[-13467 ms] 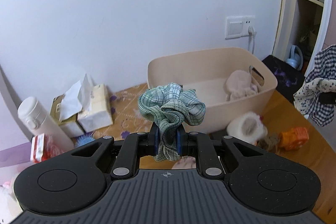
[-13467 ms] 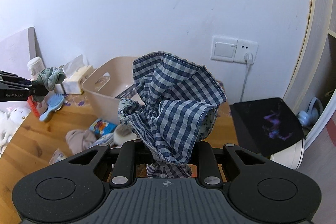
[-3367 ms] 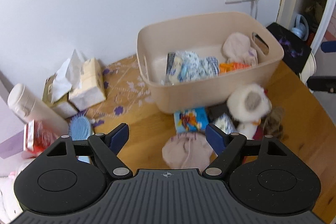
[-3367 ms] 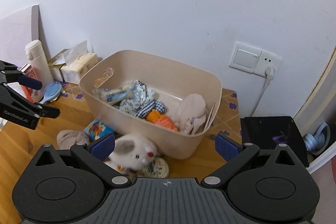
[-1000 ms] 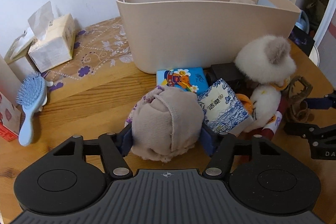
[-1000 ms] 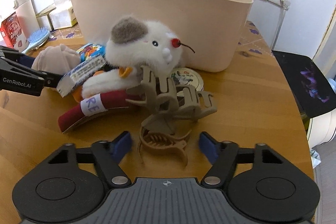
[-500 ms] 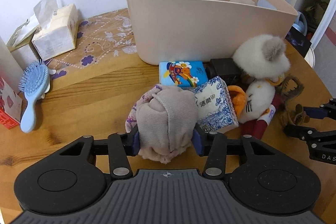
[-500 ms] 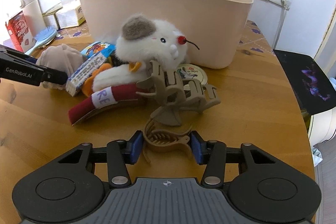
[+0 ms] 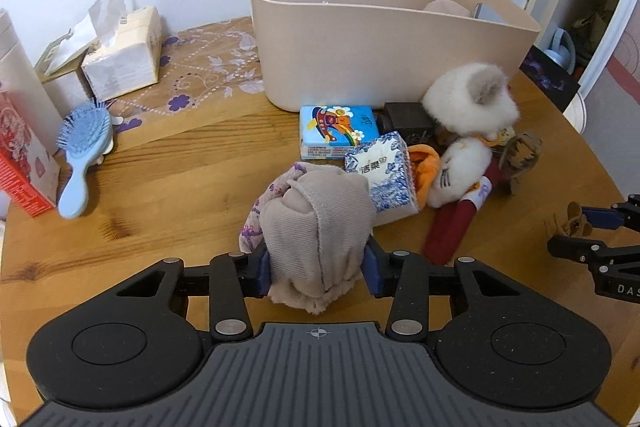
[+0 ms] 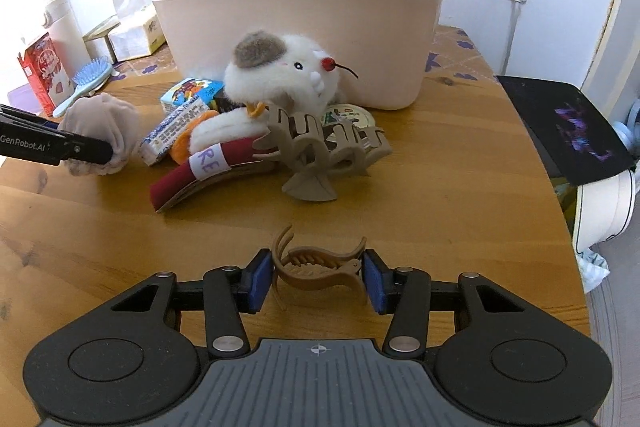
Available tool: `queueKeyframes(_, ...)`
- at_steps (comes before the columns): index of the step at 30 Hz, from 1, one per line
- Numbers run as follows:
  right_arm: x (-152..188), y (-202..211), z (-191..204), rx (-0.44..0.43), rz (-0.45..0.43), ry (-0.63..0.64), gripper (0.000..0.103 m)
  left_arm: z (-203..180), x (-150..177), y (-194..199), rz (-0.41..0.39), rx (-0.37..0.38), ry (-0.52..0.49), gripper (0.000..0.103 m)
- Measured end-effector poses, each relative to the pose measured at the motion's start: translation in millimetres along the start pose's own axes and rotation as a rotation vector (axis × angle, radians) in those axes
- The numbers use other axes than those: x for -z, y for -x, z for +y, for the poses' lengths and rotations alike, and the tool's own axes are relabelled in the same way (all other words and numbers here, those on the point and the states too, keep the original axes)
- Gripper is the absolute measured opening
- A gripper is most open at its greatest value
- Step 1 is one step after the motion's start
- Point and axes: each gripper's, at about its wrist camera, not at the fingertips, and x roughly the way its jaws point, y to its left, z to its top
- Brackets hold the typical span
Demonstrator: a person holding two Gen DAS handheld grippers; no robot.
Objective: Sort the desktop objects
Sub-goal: 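Lift the knit bundle and brown claw clip and carry both over the basket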
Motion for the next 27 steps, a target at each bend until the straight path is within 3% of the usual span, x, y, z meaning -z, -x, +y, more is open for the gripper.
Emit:
queueKeyframes(14, -2.3, 55.5, -5.3, 0.022, -0.114, 0.019, 0.045, -8.5, 3.1, 47.7, -0.071, -0.001, -0.040, 0.044)
queueKeyframes(27, -45.0, 103.1, -19.3, 0.067, -0.276, 0.091, 0.045, -1.9, -35.4, 77.4, -0.166, -0.051, -0.088, 0.044)
